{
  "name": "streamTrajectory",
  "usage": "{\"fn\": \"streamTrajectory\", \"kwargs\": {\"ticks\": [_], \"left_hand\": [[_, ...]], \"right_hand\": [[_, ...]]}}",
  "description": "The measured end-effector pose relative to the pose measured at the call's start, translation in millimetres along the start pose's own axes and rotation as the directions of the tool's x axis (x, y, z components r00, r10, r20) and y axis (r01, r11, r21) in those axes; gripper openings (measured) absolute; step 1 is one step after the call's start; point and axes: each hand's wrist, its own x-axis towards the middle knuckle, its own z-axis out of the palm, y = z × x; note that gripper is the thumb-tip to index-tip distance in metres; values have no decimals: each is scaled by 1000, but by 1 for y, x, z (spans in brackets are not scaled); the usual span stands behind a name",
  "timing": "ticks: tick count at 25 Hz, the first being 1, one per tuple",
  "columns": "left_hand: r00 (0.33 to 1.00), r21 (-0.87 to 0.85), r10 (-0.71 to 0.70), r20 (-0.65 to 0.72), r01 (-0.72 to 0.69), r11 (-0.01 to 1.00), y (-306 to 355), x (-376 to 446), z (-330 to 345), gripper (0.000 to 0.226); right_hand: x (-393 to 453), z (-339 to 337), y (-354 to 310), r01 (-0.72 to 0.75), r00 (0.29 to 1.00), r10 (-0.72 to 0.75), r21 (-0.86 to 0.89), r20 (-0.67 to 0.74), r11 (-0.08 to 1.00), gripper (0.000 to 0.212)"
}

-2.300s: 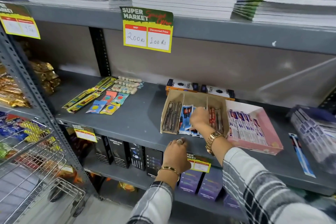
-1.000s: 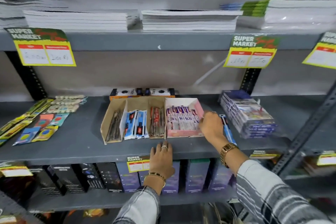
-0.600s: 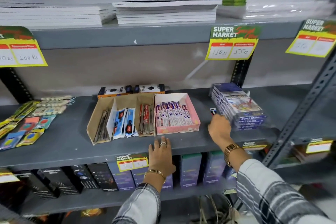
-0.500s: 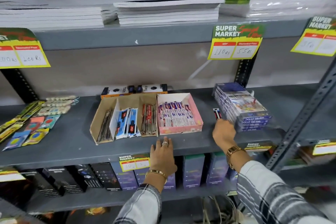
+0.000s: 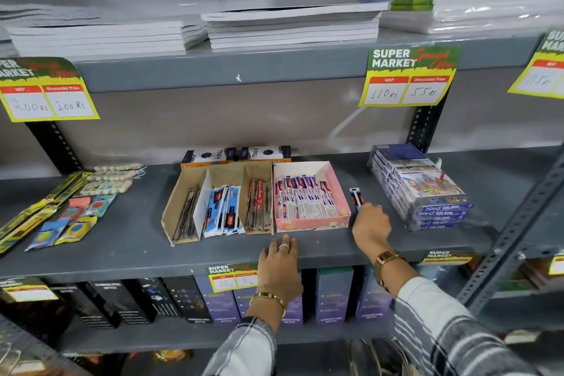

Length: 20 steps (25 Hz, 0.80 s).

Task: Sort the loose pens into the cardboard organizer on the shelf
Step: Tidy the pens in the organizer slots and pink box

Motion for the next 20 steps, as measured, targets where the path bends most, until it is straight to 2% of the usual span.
{"fn": "streamTrajectory", "kwargs": {"ticks": [5, 7, 12, 16, 20], "left_hand": [[1000, -12, -4, -4, 4, 1000, -1, 0, 1, 83], [1000, -15, -3, -13, 2, 1000, -2, 0, 1, 82], [1000, -12, 1, -23, -1, 1000, -2, -1, 3, 82], [1000, -6, -2, -10, 2, 1000, -2, -1, 2, 83], [1000, -48, 17, -12, -17, 999, -6, -3, 1, 82]], "right_hand": [[7, -2, 2, -101, 995, 103, 172, -1, 980, 30], [8, -2, 2, -92, 995, 95, 178, -9, 980, 29], [-9, -3, -3, 64, 994, -57, 75, -97, 995, 24], [-23, -17, -14, 310, 930, -299, 16, -215, 951, 24], [-35, -28, -32, 410, 881, -383, 46, -277, 911, 17]]}}
